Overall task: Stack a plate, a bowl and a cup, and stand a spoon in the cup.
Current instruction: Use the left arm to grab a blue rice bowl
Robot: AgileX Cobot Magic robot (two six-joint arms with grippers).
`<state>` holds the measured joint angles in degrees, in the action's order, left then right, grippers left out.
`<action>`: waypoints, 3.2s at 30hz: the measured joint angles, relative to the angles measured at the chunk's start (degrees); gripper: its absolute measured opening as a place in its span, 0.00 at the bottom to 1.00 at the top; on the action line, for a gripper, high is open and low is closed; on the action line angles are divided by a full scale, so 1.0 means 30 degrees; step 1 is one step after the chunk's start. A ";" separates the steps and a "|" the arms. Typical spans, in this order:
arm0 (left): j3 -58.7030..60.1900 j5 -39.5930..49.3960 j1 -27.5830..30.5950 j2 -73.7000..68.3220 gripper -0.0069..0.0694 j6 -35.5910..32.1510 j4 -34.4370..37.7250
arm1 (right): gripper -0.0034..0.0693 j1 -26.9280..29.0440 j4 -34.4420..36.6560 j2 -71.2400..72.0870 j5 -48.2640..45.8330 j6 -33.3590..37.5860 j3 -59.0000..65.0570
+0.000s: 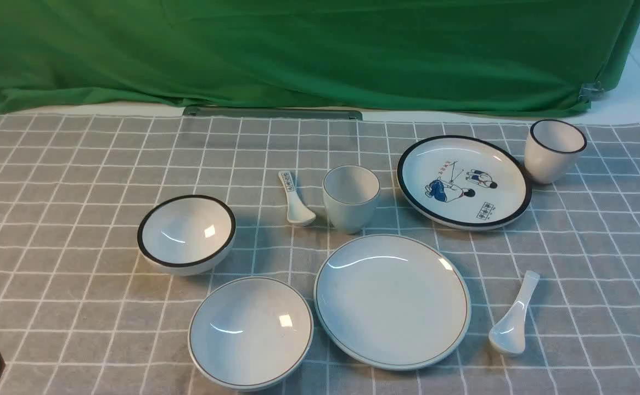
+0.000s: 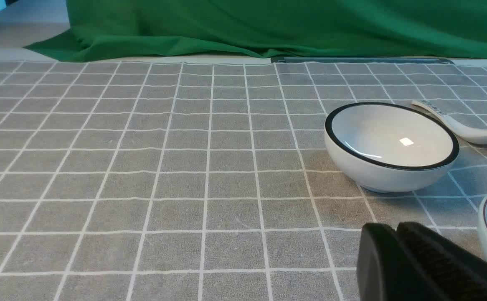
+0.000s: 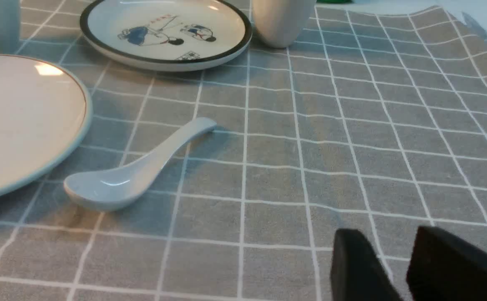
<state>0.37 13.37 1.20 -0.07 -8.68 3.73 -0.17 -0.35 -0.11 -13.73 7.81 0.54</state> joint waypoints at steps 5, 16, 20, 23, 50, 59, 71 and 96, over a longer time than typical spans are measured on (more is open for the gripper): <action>0.0000 0.0000 0.0000 0.0000 0.11 0.0000 0.0000 | 0.38 0.0000 0.0000 0.0000 0.0000 0.0000 0.0000; 0.0000 0.0003 0.0000 0.0000 0.11 0.0000 0.0000 | 0.38 0.0000 0.0000 0.0005 0.0028 0.0000 0.0000; 0.0000 -0.0339 0.0000 0.0000 0.11 0.0000 -0.0670 | 0.38 0.0000 0.0000 0.0005 0.0028 0.0000 0.0000; 0.0000 -0.2527 0.0000 0.0000 0.11 0.0404 0.1270 | 0.38 0.0000 0.0000 0.0005 0.0028 0.0000 0.0000; -1.3793 0.1677 -0.0006 -0.7925 0.11 0.9378 0.1894 | 0.38 0.0000 0.2994 0.0005 0.9799 -1.0908 0.0000; -1.9120 1.5515 -0.0183 -1.9995 0.10 0.1759 0.3980 | 0.31 -0.0515 0.3010 0.0002 0.7157 -1.3182 -0.0830; -1.9287 1.3194 -0.7020 -2.7285 0.10 0.6265 -0.0568 | 0.08 -0.6340 0.2717 -1.1310 -1.0306 -0.3908 -1.3193; -1.9453 1.0030 -0.7405 -3.3040 0.22 0.6489 -0.0714 | 0.08 -0.7992 0.2567 -1.7235 -1.0529 -0.1560 -1.5011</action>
<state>-57.99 43.46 -21.02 -99.19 10.78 1.59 -24.15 7.35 -51.82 -45.31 3.13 -44.50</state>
